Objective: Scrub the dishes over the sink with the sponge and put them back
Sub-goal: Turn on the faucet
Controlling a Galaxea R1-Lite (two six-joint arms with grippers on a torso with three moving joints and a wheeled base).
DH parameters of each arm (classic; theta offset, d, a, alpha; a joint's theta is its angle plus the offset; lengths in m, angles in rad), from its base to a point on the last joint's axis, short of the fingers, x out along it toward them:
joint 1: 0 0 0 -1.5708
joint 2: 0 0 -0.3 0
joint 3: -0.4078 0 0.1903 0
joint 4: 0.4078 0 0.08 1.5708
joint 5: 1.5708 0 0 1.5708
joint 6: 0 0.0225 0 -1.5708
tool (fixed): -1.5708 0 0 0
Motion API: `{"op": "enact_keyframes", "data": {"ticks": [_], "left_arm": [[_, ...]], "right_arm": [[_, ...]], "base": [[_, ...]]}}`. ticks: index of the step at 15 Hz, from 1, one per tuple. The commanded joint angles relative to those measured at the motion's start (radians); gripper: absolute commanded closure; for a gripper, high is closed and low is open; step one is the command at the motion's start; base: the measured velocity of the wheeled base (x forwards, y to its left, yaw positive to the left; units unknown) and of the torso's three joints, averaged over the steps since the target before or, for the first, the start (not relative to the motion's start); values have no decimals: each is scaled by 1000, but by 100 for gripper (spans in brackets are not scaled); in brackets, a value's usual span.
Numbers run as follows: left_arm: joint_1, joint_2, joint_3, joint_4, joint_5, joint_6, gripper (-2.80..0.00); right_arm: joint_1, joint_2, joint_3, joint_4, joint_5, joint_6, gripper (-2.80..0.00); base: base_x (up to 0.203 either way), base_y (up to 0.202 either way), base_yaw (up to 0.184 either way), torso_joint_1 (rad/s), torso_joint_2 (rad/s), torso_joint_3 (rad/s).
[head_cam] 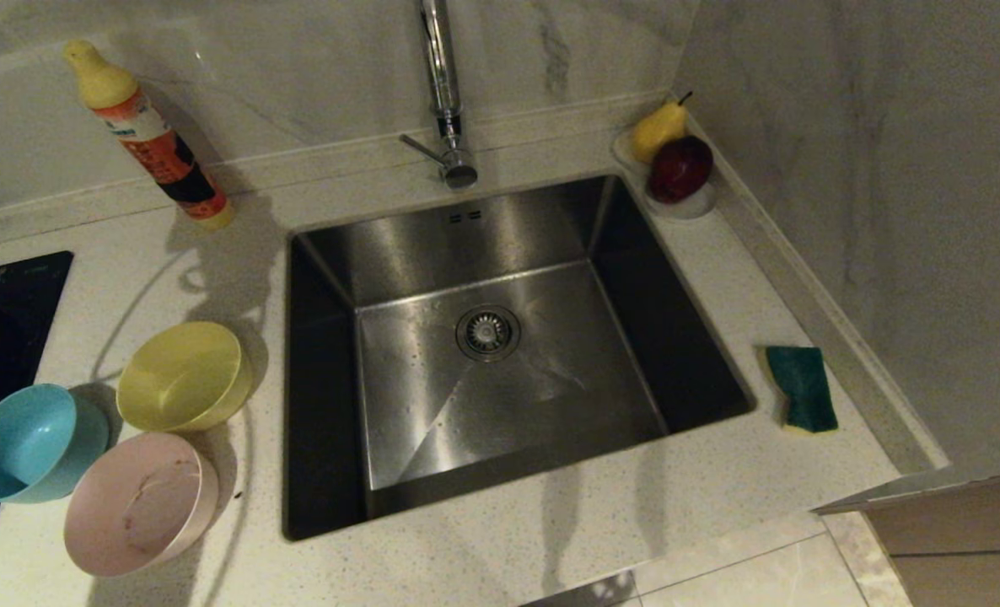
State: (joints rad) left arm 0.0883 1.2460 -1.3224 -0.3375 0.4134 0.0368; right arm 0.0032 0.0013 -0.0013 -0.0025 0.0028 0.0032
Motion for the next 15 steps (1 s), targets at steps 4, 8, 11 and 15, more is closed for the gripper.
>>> {"op": "enact_keyframes", "data": {"ticks": [4, 8, 11, 15], "left_arm": [[-1, -267, 256, 130, -81, -84, 0], [-2, -417, 504, 140, -266, -150, 0], [-5, -557, 708, 145, -389, -158, 0], [-29, -742, 872, 168, -444, -167, 0]], "right_arm": [[0, 0, 0, -1, 0, 0, 0], [0, 0, 0, -1, 0, 0, 0], [1, 0, 0, -1, 0, 0, 0], [0, 0, 0, -1, 0, 0, 0]], "base": [[0, 0, 0, 0, 0, 0], [0, 0, 0, 0, 0, 0], [0, 0, 0, 0, 0, 0], [0, 0, 0, 0, 0, 0]]}}
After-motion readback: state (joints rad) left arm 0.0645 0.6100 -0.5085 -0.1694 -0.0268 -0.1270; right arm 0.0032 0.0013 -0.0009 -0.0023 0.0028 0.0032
